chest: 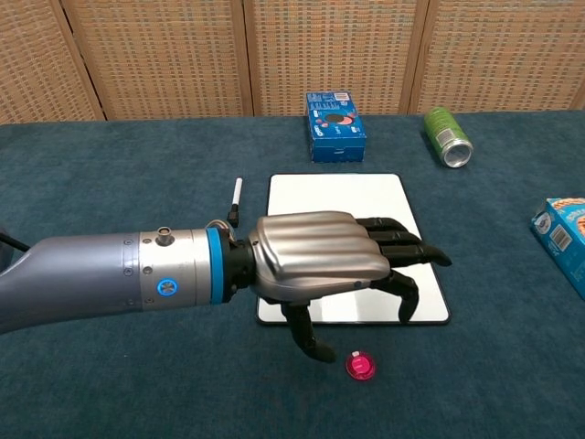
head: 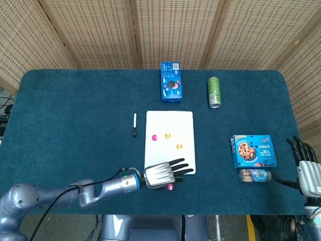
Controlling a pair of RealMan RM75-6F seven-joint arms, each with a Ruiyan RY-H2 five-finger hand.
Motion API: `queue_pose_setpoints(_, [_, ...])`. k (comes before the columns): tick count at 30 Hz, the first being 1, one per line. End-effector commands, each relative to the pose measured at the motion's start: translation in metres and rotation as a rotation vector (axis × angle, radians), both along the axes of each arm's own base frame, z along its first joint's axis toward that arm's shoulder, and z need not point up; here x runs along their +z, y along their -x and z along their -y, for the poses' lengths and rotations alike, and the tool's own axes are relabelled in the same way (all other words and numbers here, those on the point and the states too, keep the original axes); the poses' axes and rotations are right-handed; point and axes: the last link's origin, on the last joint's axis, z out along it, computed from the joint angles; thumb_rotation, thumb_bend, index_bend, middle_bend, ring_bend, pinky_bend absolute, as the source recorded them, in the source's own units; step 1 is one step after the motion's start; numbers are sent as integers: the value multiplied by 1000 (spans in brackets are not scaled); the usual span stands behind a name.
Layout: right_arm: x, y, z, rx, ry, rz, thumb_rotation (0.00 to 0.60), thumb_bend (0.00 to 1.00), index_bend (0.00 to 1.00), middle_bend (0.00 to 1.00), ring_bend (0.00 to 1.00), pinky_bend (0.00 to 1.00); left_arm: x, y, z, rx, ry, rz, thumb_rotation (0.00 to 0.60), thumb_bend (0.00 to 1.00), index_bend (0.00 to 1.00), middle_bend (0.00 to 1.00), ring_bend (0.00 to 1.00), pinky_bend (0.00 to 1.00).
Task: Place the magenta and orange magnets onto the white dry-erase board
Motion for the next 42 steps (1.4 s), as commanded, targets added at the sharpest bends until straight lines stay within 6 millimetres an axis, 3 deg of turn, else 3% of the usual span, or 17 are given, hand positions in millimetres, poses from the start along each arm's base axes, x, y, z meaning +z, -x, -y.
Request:
queue_pose_setpoints(1, [0, 0, 0, -1, 1, 1, 600, 0, 0, 0, 0, 6, -5, 0, 1, -5, 8, -17, 600, 190, 330, 0, 0, 5])
queue_pose_setpoints(42, [3, 4, 0, -11, 3, 6, 600, 0, 0, 0, 0, 6, -31, -1, 0, -3, 10, -97, 600, 217, 330, 0, 0, 5])
